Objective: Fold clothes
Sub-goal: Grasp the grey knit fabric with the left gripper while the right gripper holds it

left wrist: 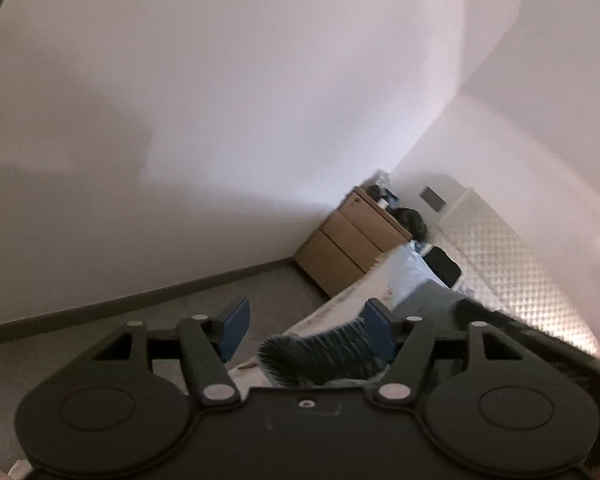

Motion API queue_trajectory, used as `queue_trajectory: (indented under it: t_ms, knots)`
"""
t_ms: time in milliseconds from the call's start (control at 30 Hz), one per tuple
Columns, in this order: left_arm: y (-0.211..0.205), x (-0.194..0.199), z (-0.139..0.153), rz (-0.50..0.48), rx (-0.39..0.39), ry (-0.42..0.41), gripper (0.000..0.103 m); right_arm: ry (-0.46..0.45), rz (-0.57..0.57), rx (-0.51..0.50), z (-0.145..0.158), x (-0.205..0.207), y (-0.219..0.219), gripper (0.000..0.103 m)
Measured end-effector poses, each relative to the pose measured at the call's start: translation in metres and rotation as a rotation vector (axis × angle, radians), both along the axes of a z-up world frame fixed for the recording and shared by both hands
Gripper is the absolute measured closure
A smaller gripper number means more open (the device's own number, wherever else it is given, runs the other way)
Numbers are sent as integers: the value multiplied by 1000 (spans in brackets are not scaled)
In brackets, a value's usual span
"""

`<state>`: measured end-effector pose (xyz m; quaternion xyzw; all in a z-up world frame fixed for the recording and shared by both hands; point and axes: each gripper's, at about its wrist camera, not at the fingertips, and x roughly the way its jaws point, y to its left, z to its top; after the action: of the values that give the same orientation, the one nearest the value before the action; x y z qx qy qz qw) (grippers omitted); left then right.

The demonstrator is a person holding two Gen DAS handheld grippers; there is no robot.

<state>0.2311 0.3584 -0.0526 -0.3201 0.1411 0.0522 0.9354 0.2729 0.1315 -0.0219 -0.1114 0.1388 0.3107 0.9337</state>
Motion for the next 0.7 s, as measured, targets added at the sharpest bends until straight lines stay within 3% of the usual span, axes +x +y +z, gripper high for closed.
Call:
queue_trajectory:
  t_ms: [133,333,500,600,633,700]
  knots:
    - [-16,3,4,-65,22,-36,37,-49,33,28,21,-36,-44,43]
    - [-51,17,9,-155,35,-58,36,-109,-46,-19,0,-80,-96,39]
    - [-78,35,5,-137,78,-30,36,-14,-177,7,-29,-67,-125,40]
    - [-82,34,4,-114,73,-43,38,-4,-189,62,-40,-63,-129,40]
    - [-83,28,3,-107,71,-50,41,-19,-187,60,-44,-62,-126,41]
    - [-87,30,4,-98,101,-60,51,-49,-188,19,-48,-64,-118,55]
